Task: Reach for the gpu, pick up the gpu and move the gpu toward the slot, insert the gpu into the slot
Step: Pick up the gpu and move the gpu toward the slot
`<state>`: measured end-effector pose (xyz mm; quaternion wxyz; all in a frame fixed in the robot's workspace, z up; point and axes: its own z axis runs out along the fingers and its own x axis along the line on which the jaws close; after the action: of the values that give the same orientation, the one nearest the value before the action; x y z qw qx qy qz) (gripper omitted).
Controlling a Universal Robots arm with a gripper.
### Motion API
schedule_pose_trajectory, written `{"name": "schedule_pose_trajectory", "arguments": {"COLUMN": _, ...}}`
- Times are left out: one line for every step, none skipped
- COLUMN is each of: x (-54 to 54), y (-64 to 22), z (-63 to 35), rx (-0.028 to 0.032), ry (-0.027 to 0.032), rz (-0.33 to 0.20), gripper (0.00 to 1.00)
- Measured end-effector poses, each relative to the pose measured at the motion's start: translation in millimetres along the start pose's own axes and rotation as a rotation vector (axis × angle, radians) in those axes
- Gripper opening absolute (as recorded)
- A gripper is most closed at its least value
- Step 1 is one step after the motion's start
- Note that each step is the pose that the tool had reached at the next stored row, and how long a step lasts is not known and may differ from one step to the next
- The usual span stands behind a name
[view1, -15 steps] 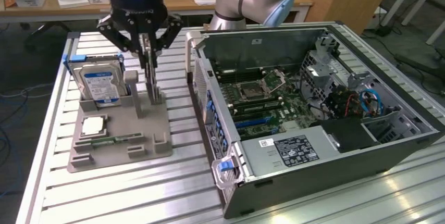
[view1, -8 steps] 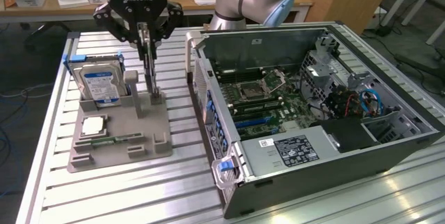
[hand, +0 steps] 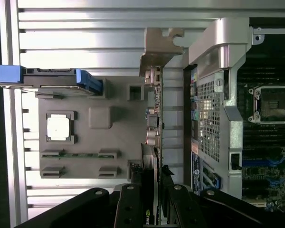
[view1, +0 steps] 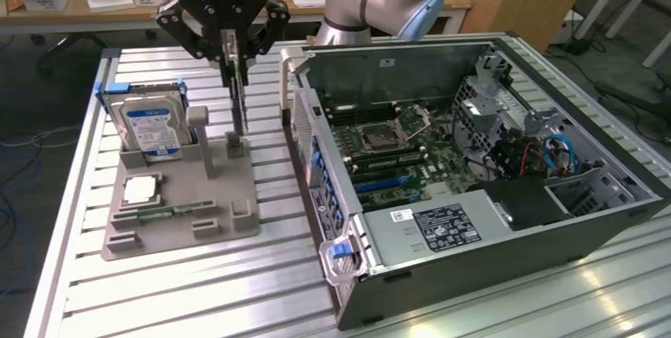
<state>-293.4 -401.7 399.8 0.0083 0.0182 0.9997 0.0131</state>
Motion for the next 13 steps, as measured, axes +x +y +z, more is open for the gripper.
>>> {"name": "schedule_pose_trajectory", "arguments": {"x": -0.6, "y": 0.1, "z": -3.3, "rx": -0.001, "ry": 0.0, "rz": 0.0, "gripper": 0.26}}
{"name": "schedule_pose_trajectory", "arguments": {"x": -1.2, "y": 0.2, "z": -5.9, "rx": -0.0014, "ry": -0.0001, "rz": 0.0, "gripper": 0.26}}
{"name": "schedule_pose_trajectory", "arguments": {"x": -2.2, "y": 0.3, "z": -7.7, "rx": -0.0016, "ry": -0.0001, "rz": 0.0, "gripper": 0.26}}
{"name": "schedule_pose_trajectory", "arguments": {"x": -3.7, "y": 0.4, "z": -9.0, "rx": -0.0018, "ry": 0.0, "rz": 0.0, "gripper": 0.26}}
{"name": "schedule_pose_trajectory", "arguments": {"x": -5.9, "y": 0.5, "z": -10.0, "rx": -0.002, "ry": 0.0002, "rz": 0.0, "gripper": 0.26}}
{"name": "schedule_pose_trajectory", "arguments": {"x": -8.4, "y": 0.6, "z": -10.8, "rx": -0.0019, "ry": 0.0009, "rz": 0.0, "gripper": 0.26}}
{"name": "schedule_pose_trajectory", "arguments": {"x": -10.7, "y": 0.7, "z": -11.4, "rx": -0.0019, "ry": 0.0017, "rz": 0.0, "gripper": 0.26}}
{"name": "schedule_pose_trajectory", "arguments": {"x": -13.1, "y": 0.8, "z": -12.1, "rx": -0.0019, "ry": 0.0024, "rz": 0.0, "gripper": 0.26}}
{"name": "schedule_pose_trajectory", "arguments": {"x": -15.6, "y": 0.9, "z": -12.8, "rx": -0.0019, "ry": 0.0034, "rz": 0.0, "gripper": 0.26}}
{"name": "schedule_pose_trajectory", "arguments": {"x": -18.2, "y": 1.1, "z": -13.6, "rx": -0.0018, "ry": 0.0045, "rz": 0.0, "gripper": 0.26}}
{"name": "schedule_pose_trajectory", "arguments": {"x": -20.9, "y": 1.1, "z": -13.9, "rx": -0.0017, "ry": 0.0058, "rz": 0.0, "gripper": 0.26}}
{"name": "schedule_pose_trajectory", "arguments": {"x": -23.9, "y": 1.3, "z": -14.0, "rx": -0.0017, "ry": 0.0071, "rz": 0.0, "gripper": 0.26}}
{"name": "schedule_pose_trajectory", "arguments": {"x": -27.2, "y": 1.4, "z": -13.9, "rx": -0.0017, "ry": 0.0085, "rz": 0.0, "gripper": 0.26}}
